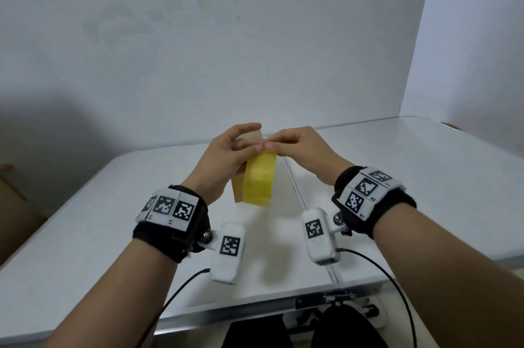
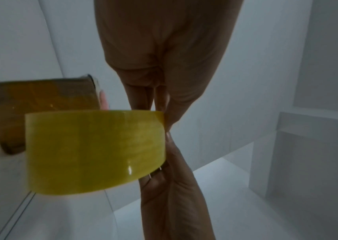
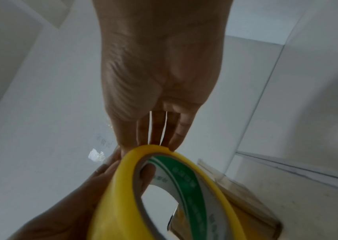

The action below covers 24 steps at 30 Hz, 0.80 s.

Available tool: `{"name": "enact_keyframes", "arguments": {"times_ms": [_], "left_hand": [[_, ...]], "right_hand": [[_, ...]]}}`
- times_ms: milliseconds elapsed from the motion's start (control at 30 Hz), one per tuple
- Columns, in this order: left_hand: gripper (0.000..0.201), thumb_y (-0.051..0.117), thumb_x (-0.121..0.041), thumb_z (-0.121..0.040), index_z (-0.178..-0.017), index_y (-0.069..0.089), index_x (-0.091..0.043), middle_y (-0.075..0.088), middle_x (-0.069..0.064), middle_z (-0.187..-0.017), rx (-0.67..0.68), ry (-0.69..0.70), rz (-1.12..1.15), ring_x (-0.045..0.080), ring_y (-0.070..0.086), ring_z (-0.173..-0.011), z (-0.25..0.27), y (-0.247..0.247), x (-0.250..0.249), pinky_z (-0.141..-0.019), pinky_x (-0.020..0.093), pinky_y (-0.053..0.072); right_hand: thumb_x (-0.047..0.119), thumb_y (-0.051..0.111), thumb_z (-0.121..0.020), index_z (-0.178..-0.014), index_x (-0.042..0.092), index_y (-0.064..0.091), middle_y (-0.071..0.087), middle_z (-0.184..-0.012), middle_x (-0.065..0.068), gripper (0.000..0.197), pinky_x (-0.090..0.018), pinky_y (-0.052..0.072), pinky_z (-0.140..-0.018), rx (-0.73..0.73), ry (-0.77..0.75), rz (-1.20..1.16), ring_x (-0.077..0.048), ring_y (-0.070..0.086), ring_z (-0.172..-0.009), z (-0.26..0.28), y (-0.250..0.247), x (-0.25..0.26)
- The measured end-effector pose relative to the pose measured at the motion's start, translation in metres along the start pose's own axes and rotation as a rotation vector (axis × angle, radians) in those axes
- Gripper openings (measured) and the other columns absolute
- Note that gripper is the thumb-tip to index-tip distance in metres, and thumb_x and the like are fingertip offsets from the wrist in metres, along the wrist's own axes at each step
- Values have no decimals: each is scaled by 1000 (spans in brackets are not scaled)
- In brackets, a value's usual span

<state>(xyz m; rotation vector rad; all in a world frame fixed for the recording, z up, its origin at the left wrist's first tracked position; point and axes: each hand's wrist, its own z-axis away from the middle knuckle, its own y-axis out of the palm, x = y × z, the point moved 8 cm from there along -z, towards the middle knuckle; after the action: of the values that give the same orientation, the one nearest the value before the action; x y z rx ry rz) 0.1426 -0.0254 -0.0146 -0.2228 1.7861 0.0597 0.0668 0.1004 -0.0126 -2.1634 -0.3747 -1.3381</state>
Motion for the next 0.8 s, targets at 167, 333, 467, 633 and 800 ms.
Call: {"name": "enact_keyframes", "arguments": {"times_ms": [167,333,467,633,800], "left_hand": [[40,65,-6,-90,-128,59,-17,73,11,-114,16,-18,13,14,71,-93,-10,36,20,-76,27,56],[41,63,-4,-91,-128,58,-22,72,3,-119,70,-41,48,9,71,-96,-17,67,34,-82,27,57],[54,62,-2,-91,-136,52,-29,60,-8,-135,112,-56,77,3,70,-97,-21,84,42,-70,19,54],[67,67,-2,-88,-143,44,-33,52,-3,-142,188,-141,157,16,67,-112,-27,98,60,-82,27,56],[66,65,4,-87,-143,45,-26,56,5,-140,207,-209,212,19,68,-111,-34,101,73,-84,28,57]], "right_hand": [[22,75,-81,-93,8,77,77,-101,-13,19,-42,49,-103,-64,116,44,-25,70,-105,13,-29,-28],[21,74,-81,-89,8,76,75,-100,-16,15,-43,50,-101,-130,191,89,-28,69,-104,26,-53,-50],[17,71,-83,-82,14,76,76,-97,-14,5,-40,52,-98,-155,206,128,-27,70,-101,34,-66,-58],[18,67,-86,-89,5,73,74,-99,-12,15,-42,53,-94,-195,229,211,-27,68,-101,36,-75,-72],[17,63,-90,-93,4,71,70,-97,-5,16,-28,50,-81,-202,220,246,-21,64,-96,36,-77,-76]]}}
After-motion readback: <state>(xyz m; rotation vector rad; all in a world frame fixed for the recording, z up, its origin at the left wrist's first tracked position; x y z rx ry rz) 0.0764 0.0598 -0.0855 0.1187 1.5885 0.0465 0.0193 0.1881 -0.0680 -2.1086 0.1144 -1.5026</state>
